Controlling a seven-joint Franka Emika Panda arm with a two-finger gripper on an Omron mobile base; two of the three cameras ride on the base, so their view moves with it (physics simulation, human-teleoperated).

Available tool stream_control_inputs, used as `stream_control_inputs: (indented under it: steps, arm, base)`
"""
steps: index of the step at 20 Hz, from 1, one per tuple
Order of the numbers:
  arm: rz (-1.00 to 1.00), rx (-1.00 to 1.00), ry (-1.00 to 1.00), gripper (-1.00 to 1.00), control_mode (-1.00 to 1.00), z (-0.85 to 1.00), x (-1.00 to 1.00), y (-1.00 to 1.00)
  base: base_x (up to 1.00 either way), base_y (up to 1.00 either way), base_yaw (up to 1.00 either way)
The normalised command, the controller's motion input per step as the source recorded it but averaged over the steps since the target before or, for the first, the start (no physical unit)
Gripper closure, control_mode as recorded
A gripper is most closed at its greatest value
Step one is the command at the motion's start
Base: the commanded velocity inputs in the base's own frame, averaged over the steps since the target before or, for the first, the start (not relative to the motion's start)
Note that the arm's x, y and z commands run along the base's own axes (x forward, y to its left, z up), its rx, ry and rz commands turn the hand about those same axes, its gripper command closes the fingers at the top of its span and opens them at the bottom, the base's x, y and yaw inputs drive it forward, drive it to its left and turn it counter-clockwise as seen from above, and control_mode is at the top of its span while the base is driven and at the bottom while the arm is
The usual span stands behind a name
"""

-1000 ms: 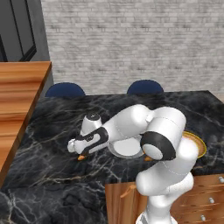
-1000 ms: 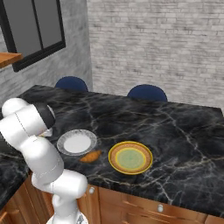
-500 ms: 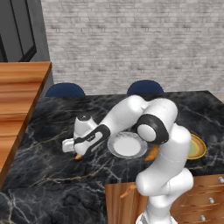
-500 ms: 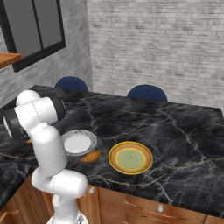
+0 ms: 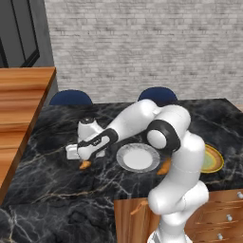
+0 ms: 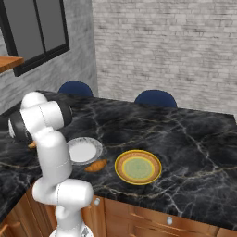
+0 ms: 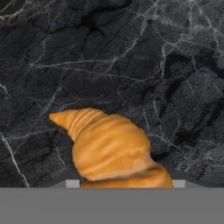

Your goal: Place the pastries on the plates.

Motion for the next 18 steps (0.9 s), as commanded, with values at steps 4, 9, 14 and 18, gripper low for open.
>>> stream_control_inputs:
  steps: [4,9,14,18]
  arm:
    - [-0.04,0.07,0.01,1.0,-1.0,0.61,0.19,-0.73]
    - [0.0,0.03,0.07,1.0,-1.0,0.6,0.02,-0.87]
    - [0.0,0.01,0.01,1.0,-1.0,0.2,-0.2,-1.0]
    - [0.0,0.0,0.0,1.0,-1.0,0.01,-0.39,-0.96]
  base:
    - [0.0,0.0,0.0]
    - [0.0,0.0,0.0]
    - [0.0,0.0,0.0]
    - [0.0,0.0,0.0]
